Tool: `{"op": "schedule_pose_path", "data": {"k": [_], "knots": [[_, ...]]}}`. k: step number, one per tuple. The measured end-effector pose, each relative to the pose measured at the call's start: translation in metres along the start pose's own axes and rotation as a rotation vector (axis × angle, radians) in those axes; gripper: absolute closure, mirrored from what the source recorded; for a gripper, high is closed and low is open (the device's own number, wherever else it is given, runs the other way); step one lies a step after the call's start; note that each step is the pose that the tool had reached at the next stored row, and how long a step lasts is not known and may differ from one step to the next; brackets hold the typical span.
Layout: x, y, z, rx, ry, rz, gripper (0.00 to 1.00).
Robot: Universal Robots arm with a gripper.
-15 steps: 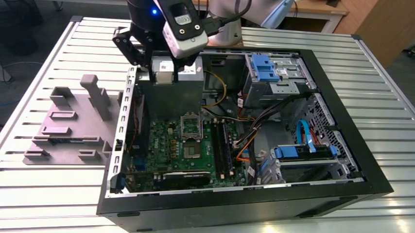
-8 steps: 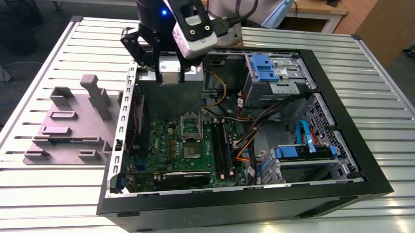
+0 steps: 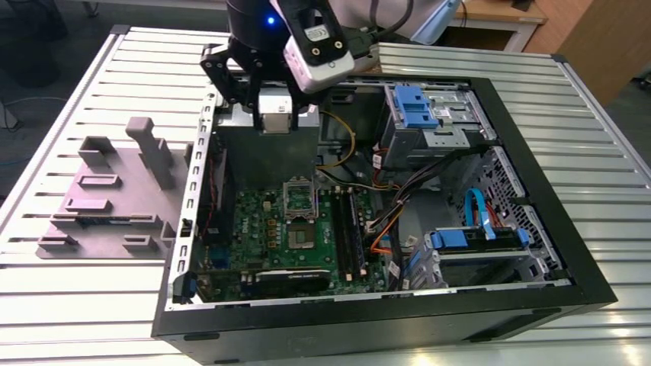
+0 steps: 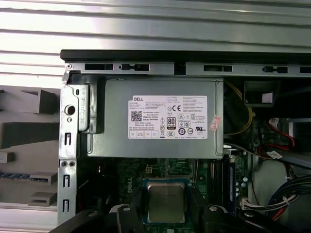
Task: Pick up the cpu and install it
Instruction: 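Pick up the cpu and move it towards the insertion slot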
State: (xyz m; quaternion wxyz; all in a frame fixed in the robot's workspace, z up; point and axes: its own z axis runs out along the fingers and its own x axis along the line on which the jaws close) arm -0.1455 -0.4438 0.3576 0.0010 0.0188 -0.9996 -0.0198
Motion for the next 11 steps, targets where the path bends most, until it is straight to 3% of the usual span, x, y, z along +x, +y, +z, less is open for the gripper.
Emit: {"op": "schedule_pose_path", "data": {"k": [11], "knots": [[-0.0072,-0.0003,0.0001,0.0,0.0,0.0,0.53]]}}
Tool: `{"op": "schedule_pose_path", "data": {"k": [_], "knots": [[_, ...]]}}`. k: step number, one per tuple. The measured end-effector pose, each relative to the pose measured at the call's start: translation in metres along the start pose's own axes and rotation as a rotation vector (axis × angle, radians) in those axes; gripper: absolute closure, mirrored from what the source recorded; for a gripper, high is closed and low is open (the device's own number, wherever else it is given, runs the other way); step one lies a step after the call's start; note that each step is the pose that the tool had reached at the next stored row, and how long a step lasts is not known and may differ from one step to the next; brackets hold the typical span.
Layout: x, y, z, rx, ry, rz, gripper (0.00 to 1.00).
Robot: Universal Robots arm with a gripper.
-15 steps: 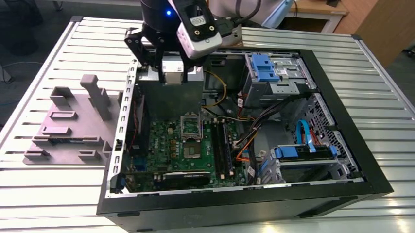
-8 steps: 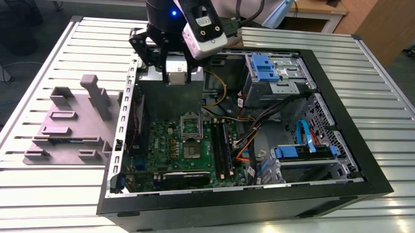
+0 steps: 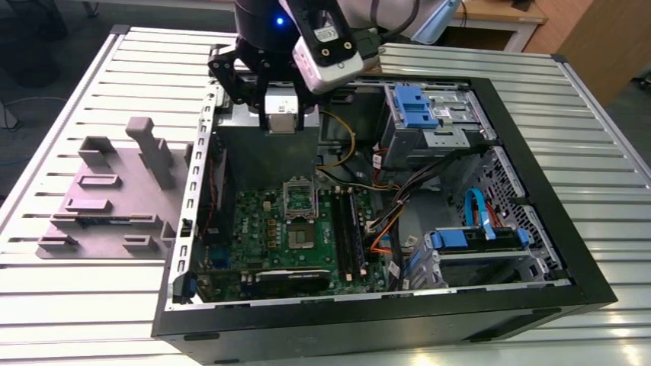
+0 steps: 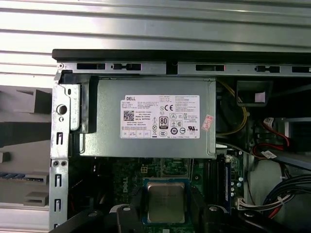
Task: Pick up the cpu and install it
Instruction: 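Pick up the cpu and move it towards the insertion slot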
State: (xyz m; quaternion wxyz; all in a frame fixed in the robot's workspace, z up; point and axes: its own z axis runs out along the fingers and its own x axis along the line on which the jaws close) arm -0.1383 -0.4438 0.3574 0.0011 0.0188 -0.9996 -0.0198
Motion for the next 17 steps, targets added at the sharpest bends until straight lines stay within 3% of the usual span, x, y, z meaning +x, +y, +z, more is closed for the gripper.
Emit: {"op": "schedule_pose_path", "data": {"k": [17], "knots": [[-0.0017,-0.0031,-0.0001,0.0023,0.0001,0.0,0.53]]}}
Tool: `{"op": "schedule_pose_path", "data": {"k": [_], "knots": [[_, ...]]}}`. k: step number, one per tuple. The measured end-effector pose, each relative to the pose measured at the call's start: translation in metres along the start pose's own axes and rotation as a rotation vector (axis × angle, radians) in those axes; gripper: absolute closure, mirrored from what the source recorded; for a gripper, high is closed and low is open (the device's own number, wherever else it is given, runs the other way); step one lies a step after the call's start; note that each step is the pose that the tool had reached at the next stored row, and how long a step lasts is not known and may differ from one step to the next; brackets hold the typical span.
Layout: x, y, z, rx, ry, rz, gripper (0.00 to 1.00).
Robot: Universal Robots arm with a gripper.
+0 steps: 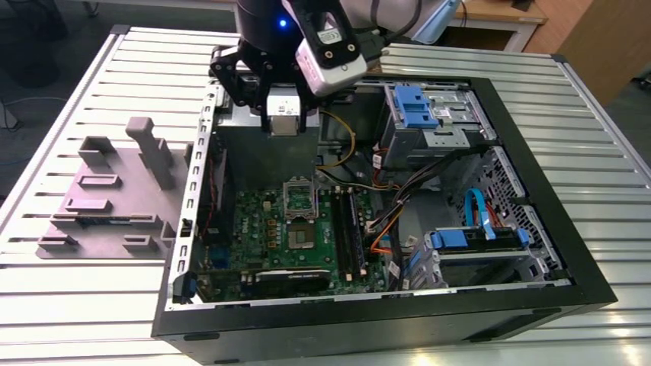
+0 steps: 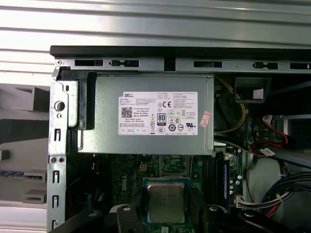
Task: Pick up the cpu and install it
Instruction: 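Pick up the cpu and move it towards the insertion slot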
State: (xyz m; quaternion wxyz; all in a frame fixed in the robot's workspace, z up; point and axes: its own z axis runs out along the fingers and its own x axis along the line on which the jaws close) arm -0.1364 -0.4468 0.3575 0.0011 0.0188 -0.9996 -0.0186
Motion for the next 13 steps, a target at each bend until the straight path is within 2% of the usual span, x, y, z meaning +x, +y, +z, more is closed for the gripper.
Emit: {"op": "schedule_pose_path", "data": {"k": [13], "knots": [[0.0003,-0.008,-0.0002,0.0,-0.0001,0.0,0.53]]}}
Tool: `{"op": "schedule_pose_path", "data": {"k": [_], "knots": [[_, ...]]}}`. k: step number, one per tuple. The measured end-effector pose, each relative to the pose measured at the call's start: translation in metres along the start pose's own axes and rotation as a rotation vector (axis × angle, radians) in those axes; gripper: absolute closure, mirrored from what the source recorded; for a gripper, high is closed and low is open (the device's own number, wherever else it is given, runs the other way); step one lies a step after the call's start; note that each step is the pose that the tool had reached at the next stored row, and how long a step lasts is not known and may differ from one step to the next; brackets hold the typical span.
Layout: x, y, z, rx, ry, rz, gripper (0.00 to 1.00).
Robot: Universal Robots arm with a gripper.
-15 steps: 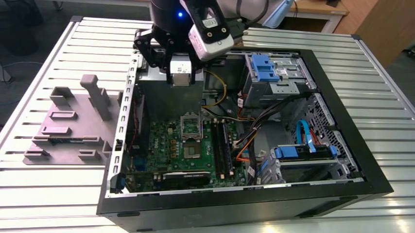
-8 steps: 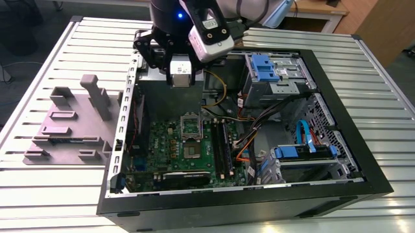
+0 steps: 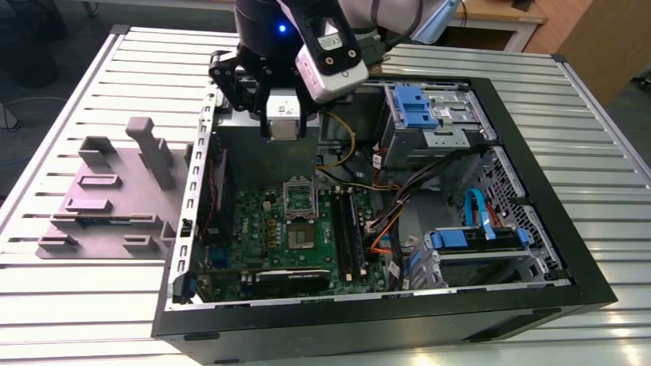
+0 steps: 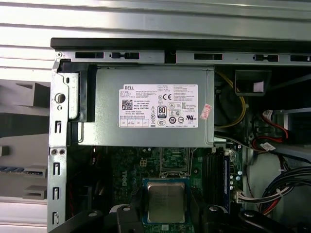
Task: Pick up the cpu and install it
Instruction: 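Pick up the cpu and move it towards the insertion slot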
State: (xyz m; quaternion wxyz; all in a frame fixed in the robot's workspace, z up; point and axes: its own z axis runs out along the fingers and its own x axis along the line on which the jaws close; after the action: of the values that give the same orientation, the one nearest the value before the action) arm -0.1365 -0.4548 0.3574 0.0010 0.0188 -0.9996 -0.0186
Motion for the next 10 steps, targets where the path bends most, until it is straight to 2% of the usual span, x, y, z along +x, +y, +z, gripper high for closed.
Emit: {"op": "schedule_pose_path", "data": {"k": [10], "knots": [[0.0004,-0.01,-0.0004,0.0002,0.0001,0.0,0.53]]}}
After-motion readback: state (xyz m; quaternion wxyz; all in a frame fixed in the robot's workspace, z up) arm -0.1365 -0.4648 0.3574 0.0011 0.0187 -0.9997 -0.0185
